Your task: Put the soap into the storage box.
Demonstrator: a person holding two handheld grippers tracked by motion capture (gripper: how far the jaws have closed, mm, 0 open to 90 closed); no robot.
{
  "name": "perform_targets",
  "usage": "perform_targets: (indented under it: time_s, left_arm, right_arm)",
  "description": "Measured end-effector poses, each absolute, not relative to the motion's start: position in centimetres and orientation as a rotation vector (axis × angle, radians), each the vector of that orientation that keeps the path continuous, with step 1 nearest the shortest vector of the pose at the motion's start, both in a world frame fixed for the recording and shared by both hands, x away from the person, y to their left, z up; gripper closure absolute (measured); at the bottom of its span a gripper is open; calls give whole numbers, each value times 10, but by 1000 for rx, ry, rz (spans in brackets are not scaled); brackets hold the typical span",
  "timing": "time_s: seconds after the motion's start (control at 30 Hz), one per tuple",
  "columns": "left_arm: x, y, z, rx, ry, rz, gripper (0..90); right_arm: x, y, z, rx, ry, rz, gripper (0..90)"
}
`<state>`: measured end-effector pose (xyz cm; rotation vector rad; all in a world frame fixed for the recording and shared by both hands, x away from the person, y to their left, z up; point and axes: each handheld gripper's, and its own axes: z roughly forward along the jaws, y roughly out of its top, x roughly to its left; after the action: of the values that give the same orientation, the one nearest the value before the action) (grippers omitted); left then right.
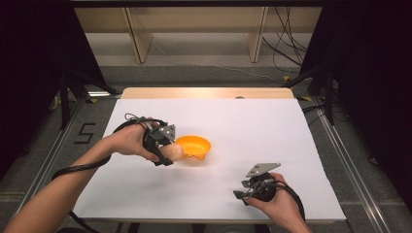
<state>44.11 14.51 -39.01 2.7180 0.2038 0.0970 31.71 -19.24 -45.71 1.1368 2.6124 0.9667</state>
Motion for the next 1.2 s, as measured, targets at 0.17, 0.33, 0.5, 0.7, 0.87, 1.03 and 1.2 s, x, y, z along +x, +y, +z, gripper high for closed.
perform_targets:
  time_s: [0.17, 0.33, 0.5, 0.7, 0.87, 1.03, 1.2]
  left_arm:
    - [444, 144, -388, 2700, 206, 105, 313]
    - [446, 142, -386, 2687, 201, 109, 313]
    - [449, 140, -383, 2679, 180, 128, 314]
    - [451, 136, -381, 2670, 177, 127, 314]
    - [453, 133, -380, 2662, 168, 134, 314]
    - [455, 130, -379, 2650, 165, 139, 314]
    - [457, 127, -378, 2636, 168, 147, 314]
  right_arm:
    - [317, -193, -455, 1144, 2622, 972, 507]
    - [316, -193, -455, 1147, 2620, 974, 507]
    - [317, -193, -456, 1134, 2617, 990, 506]
    - [317, -193, -455, 1129, 2622, 992, 506]
    - [317, -193, -456, 1126, 2620, 994, 505]
    - [317, -193, -455, 1125, 2624, 989, 505]
    - [317, -193, -456, 1132, 2613, 1007, 505]
